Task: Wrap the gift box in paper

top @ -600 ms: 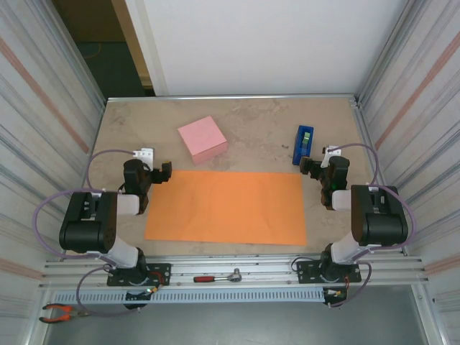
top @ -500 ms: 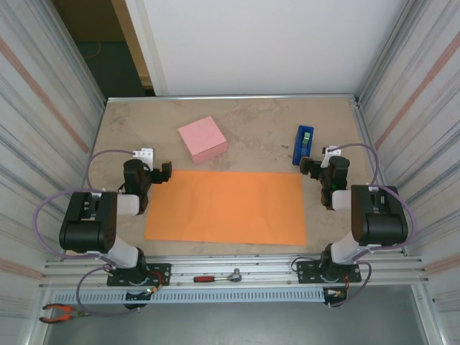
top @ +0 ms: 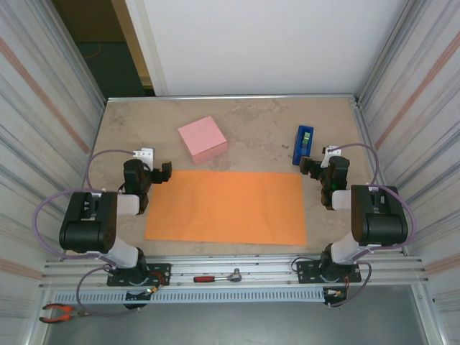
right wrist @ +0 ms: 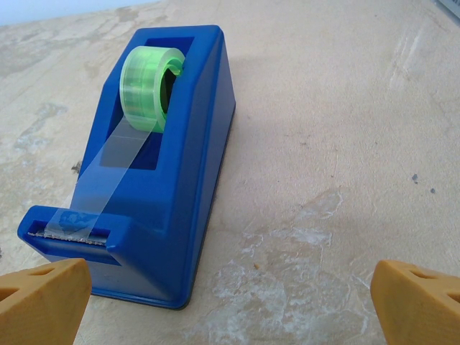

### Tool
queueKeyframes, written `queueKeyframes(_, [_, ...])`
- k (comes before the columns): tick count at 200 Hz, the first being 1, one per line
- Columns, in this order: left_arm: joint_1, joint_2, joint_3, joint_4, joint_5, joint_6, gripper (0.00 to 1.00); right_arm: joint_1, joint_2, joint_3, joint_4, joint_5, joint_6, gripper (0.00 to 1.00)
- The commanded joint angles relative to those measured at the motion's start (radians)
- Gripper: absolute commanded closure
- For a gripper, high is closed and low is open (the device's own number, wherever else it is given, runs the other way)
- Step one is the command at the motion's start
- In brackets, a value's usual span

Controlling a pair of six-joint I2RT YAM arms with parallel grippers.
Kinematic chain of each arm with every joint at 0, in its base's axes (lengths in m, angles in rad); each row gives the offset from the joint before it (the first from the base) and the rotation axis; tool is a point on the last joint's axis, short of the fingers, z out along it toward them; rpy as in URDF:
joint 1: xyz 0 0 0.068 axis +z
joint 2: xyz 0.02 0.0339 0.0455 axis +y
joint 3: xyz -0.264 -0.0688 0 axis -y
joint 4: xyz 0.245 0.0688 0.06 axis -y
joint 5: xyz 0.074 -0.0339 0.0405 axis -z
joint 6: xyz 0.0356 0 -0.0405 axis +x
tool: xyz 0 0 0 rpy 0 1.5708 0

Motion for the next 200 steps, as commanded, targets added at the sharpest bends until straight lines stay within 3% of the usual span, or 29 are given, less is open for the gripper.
queueKeyframes(1, [0.004, -0.014, 0.005, 0.014, 0.01, 0.012, 0.01, 0.0, -0.013, 0.0, 0.01, 0.015, -0.022, 0.02])
queueKeyframes(175, [0.006, -0.021, 0.014, 0.0, 0.028, 0.015, 0.01, -0.003, -0.017, -0.002, 0.011, 0.011, -0.02, 0.02])
queueKeyframes(200, [-0.007, -0.081, 0.092, -0.183, -0.012, 0.018, 0.01, -0.004, -0.15, 0.028, -0.145, 0.078, 0.008, 0.02])
